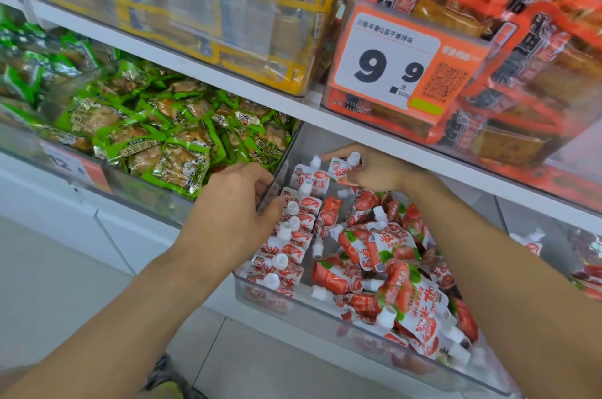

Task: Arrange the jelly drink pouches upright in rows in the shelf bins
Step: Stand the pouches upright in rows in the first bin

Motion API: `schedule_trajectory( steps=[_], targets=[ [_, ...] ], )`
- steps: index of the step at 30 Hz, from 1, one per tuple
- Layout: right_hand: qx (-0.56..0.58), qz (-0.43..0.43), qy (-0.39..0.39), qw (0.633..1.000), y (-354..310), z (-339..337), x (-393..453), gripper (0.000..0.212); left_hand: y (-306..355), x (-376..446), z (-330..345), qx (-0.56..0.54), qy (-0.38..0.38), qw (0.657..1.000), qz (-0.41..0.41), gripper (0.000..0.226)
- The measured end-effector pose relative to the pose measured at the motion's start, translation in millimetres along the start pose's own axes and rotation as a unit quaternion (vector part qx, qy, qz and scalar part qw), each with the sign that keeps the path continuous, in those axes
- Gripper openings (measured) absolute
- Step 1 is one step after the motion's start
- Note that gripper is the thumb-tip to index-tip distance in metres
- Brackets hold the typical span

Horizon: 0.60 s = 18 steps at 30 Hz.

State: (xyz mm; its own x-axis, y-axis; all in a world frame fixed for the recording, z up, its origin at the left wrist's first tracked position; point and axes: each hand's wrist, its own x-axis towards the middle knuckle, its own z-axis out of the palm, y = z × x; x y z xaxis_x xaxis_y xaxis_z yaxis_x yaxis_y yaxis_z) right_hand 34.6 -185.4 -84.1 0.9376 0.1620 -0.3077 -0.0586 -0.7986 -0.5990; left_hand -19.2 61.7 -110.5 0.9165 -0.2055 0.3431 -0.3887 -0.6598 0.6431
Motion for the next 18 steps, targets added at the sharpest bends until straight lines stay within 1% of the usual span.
schedule_trajectory(
  steps=[3,6,7,8,9,11,13,15,18],
  targets=[
    [0.032,0.023,0.026,0.999,2,3,7,0.052,0,0,0,-0.001,-0.004,1.0,-0.001,0.018],
    [0.083,0.096,0.0,0.992,9,8,16,0.059,0,0,0,0.0,-0.004,1.0,-0.001,0.018],
    [0.083,0.116,-0.01,0.99,9,10,17,0.055,1,1,0,-0.002,-0.004,1.0,-0.002,0.018],
    [0.062,0.122,-0.011,0.991,11,14,20,0.047,1,0,0,-0.006,-0.006,1.0,-0.004,0.018],
    [0.053,0.122,-0.012,0.991,8,17,19,0.039,0,0,0,-0.007,-0.006,1.0,-0.005,0.019],
    [0.056,0.125,-0.01,0.991,9,17,20,0.036,0,0,-1,-0.003,-0.007,1.0,-0.001,0.02],
    [0.079,0.126,-0.007,0.989,15,12,17,0.046,0,0,-1,-0.006,-0.011,1.0,0.002,0.02],
    [0.123,0.103,-0.021,0.987,23,2,14,0.046,-1,0,-1,-0.01,-0.012,1.0,0.002,0.019],
    [0.193,0.051,-0.078,0.977,20,-7,5,0.049,0,0,0,-0.01,-0.008,1.0,-0.001,0.02]
  ],
)
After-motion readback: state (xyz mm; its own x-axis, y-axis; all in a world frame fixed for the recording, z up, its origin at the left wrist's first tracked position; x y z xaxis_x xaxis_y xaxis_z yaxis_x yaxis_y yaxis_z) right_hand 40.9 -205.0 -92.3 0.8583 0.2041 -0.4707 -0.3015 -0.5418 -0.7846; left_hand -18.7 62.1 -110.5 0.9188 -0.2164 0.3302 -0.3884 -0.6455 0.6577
